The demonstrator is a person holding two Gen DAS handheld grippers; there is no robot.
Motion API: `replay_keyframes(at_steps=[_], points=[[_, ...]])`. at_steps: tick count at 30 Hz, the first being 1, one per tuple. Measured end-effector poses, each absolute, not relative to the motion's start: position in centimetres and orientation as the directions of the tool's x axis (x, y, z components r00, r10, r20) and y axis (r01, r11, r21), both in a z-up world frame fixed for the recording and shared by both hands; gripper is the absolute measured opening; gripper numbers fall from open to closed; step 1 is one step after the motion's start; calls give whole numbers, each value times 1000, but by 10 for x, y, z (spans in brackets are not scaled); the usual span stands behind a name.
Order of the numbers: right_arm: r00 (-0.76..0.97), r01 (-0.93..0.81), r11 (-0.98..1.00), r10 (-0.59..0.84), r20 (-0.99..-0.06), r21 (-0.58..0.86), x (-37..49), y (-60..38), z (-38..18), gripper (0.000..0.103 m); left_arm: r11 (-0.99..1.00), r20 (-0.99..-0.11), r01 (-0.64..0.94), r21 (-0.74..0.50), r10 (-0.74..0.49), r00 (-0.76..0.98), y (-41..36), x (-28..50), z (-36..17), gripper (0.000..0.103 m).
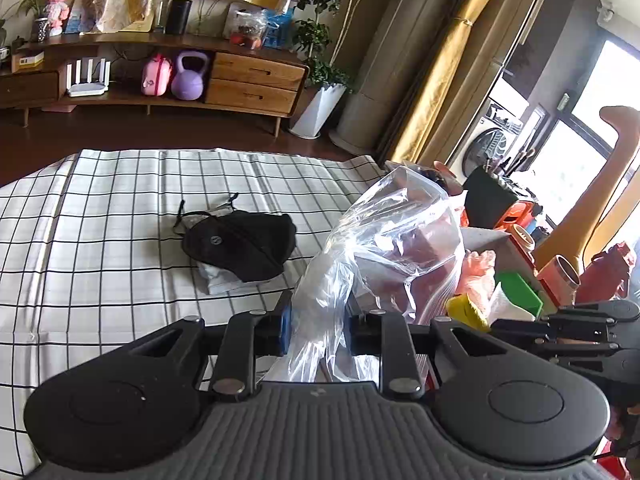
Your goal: Organize soft objects
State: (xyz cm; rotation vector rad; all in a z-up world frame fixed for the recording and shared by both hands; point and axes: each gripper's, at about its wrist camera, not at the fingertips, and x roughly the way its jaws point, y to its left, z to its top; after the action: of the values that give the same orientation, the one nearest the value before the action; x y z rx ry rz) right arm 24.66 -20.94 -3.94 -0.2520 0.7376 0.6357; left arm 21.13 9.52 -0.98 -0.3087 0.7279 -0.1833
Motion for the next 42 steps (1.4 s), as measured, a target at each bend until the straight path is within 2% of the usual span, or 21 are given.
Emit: replay_keyframes(at_steps=[7,14,23,24,25,26,42], points=[[664,-545,837,399,-633,-44,252,-260,7,12,937,-602,145,-319,-318,733,37,218,16,24],[729,-439,897,325,-603,-48,269,-318,22,12,929,-616,228,-292,-365,698,-28,233,21,24],[752,-297,955,226,-619,-13,300,-383,-1,10,922,-661,303,-243,-386,644,-105,258,2,24],[752,-281,960,215,-623,-8,302,-391,-5,9,922,-665,305,-240,-385,639,-112,262,0,24],[752,-268,963,208,-626,-2,306,-396,-9,1,921,-669,308,-237,-384,636,-118,266,-2,24],[751,-262,965,209,-626,8,308,-402,-12,0,922,-675,314,-226,-380,632,-126,270,-5,24],[684,-237,971,194,-703,38,327,-424,-70,0,928,-767,347,-132,-317,557,-196,323,-65,24]])
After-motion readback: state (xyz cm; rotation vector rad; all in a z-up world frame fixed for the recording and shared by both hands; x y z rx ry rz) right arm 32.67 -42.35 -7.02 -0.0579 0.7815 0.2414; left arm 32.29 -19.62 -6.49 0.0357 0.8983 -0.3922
